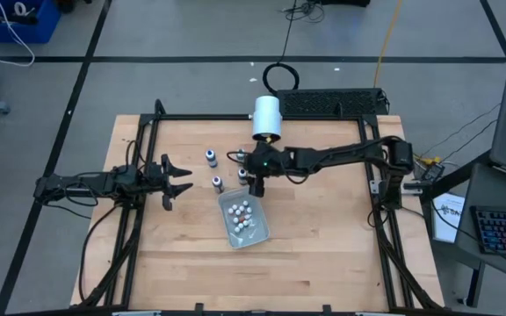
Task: Pick & Place food coloring
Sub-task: Put the large black food coloring bottle into the gray bin
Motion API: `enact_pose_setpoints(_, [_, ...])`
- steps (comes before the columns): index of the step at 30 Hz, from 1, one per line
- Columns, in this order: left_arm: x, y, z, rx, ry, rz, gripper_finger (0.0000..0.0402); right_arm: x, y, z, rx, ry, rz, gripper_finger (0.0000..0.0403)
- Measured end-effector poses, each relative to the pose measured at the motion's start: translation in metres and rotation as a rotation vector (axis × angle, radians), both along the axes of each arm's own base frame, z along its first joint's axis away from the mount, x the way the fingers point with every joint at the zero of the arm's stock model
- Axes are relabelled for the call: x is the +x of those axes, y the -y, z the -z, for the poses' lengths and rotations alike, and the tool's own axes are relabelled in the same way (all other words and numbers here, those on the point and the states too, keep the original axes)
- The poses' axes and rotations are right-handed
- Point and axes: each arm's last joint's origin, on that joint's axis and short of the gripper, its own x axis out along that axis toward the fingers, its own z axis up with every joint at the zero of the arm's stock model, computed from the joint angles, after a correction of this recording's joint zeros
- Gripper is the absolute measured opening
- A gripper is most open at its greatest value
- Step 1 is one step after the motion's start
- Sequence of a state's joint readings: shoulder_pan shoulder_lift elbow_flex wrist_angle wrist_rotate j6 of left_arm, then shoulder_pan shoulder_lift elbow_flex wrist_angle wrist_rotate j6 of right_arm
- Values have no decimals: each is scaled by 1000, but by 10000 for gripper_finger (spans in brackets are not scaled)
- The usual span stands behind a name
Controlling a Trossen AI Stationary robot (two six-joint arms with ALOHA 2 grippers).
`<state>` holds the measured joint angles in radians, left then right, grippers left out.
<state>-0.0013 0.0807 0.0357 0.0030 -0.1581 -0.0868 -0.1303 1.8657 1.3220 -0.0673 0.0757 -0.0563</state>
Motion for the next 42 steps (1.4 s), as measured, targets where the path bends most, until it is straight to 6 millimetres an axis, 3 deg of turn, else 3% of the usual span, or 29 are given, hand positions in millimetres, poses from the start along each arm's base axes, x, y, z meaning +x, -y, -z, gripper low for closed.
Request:
enact_pose_setpoints(5, [0, 0, 0, 0, 0, 0, 207, 6, 2, 16, 2, -9, 3, 235])
enact_pose_setpoints(15, [0, 0, 0, 0, 0, 0, 191, 8, 4, 16, -3, 2, 4, 235])
enact_pose_setpoints(27, [0, 0, 0, 1, 0, 0, 209, 5, 13, 18, 1, -21, 30, 235])
enact_pose_setpoints(42, [0, 0, 0, 1, 0, 0, 192, 5, 12, 18, 49, 8, 2, 235])
